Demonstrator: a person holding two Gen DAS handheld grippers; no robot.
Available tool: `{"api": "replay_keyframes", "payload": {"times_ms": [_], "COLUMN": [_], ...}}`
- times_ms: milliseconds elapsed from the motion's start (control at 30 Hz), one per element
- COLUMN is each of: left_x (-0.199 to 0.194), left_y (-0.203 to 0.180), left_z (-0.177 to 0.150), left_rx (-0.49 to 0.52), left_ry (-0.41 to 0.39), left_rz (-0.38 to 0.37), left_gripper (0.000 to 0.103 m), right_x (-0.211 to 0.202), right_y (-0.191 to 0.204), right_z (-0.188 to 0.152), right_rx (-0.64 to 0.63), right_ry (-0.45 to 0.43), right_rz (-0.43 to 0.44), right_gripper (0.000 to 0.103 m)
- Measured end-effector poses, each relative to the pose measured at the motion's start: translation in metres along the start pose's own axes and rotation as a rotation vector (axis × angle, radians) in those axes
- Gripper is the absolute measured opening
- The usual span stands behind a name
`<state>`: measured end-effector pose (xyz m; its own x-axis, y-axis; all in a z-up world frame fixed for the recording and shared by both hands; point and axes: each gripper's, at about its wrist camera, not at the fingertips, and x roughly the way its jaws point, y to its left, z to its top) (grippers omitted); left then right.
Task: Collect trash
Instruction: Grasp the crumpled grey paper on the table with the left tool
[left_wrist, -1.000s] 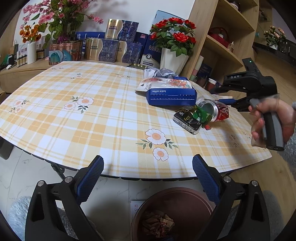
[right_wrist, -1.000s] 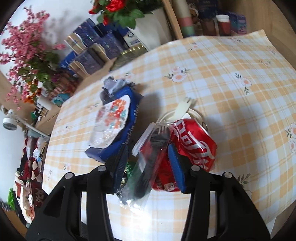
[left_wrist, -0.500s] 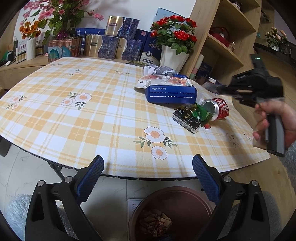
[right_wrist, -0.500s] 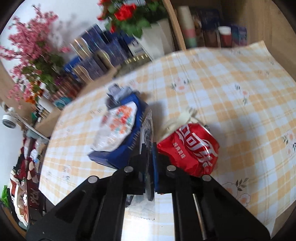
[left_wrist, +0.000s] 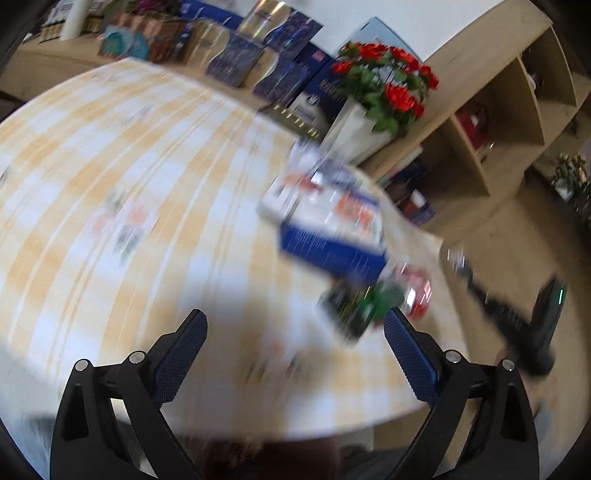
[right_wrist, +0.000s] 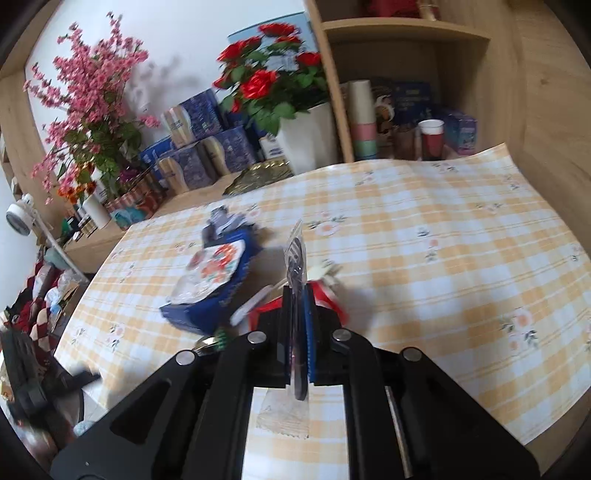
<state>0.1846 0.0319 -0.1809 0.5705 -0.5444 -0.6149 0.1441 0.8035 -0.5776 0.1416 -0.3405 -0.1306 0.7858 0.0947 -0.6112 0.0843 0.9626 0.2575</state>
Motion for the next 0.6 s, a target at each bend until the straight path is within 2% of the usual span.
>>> {"api": "replay_keyframes", "payload": {"times_ms": [133, 267, 400, 433, 467, 600], "left_x": [0.040, 0.098, 0.151, 0.170, 0.188, 0.224], "left_y": [-0.020, -0.038, -0.043, -0.045, -0.045, -0.042], "left_z": [0.063, 0.127, 0.171, 0.179, 0.186, 0.199], "left_rx": [-0.089, -0.185, -0.237, -0.239, -0.241, -0.244], "left_ry": [0.045, 0.165, 0.167, 0.203, 0.235, 0.238], "left_rz": [-0.085, -0.112, -0.010, 0.002, 0.017, 0.150], "left_gripper": [0.094, 0.090, 0.090, 0.090, 0.090, 0.090], "right_x": [-0.004, -0.003, -0.003, -0.004, -0.006, -0.014], "right_y": [-0.018, -0.037, -0.061, -0.068, -0.073, -0.097], "right_z": [-0.001, -0.005, -0.007, -0.008, -0.009, -0.013], "right_rx": [0.006, 0.032, 0.056, 0.066, 0.074, 0.104], "right_ry": [-0.026, -0.028, -0.032, -0.035, -0.037, -0.052], "right_rz": [-0.021, -0.035, -0.066, -0.073, -0.078, -0.094], "right_gripper": [0.010, 0.010, 0.009, 0.010, 0.010, 0.010]}}
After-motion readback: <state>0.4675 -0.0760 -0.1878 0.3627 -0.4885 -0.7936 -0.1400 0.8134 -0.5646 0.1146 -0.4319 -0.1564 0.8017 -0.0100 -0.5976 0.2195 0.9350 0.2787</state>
